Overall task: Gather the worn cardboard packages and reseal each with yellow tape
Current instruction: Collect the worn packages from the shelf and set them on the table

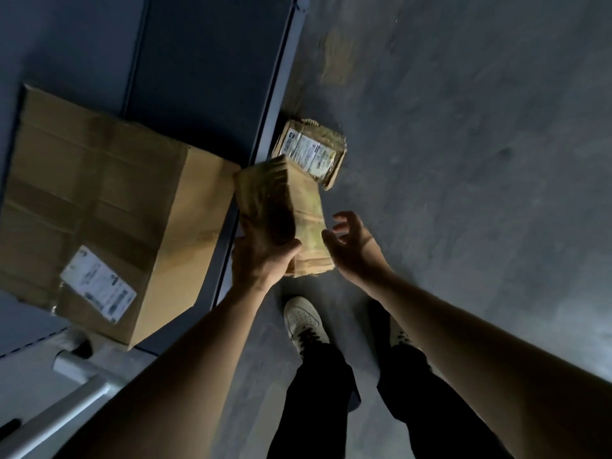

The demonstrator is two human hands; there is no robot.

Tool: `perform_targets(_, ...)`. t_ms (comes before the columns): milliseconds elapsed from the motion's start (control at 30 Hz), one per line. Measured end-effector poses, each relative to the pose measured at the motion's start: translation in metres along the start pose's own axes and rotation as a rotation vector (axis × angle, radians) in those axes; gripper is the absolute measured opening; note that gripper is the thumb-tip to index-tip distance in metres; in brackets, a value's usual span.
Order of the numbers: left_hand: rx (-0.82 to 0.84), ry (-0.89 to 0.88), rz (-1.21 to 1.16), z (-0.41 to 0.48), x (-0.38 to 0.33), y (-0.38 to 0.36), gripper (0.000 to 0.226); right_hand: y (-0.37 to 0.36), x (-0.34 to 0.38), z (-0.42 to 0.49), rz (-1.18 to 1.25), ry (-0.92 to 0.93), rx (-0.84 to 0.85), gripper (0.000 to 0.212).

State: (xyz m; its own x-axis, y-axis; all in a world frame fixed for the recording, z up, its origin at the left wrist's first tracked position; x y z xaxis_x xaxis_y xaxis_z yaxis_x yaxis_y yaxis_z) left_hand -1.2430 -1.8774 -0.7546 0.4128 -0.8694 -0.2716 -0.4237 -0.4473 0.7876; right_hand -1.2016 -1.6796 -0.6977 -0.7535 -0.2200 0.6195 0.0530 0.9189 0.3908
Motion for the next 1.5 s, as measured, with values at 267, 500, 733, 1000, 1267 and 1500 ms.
perform_targets(267, -0.022, 0.326, -0.467, -0.121, -0.075, 0.133, 0.08, 0.086, 0.082, -0.078, -0.118, 0.103, 0.024, 0.05)
perform_targets(500, -0.06, 0.377, -0.739, -0.209, -0.108, 0.238, 0.054, 0.144, 0.167, -0.156, -0.078, 0.162, 0.048, 0.051)
perform_targets(733, -0.054, 0.459, -0.915, -0.292, -0.101, 0.321, 0.087, 0.174, 0.23, -0.243, 0.157, 0.066, 0.196, 0.044)
perform_targets(1000, -0.037, 0.323, -1.163, -0.411, -0.056, 0.371, 0.054, 0.167, 0.258, -0.332, 0.045, 0.137, 0.203, 0.033)
perform_targets(1267, -0.14, 0.163, -1.378, -0.543, 0.006, 0.394, 0.048, 0.148, 0.254, -0.457, 0.004, 0.361, 0.35, 0.02)
perform_targets(1500, -0.267, 0.115, -1.557, -0.636, 0.07, 0.392, 0.057, 0.14, 0.241, -0.565, 0.024, 0.384, 0.621, 0.018)
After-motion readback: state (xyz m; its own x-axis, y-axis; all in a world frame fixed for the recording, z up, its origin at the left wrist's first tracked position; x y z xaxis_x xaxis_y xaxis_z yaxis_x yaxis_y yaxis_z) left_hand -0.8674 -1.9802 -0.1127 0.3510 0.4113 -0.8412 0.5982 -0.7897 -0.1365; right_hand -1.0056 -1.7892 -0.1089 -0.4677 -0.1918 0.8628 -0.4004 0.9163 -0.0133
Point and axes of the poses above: each hand's wrist, its own z-axis towards the middle knuckle, its own y-axis out of the back of the hand, x = y × z, the point moved 3 cm from there along z, towards the middle knuckle, and after that the axes turned 10 degrees about -x, right-handed, at the moved point
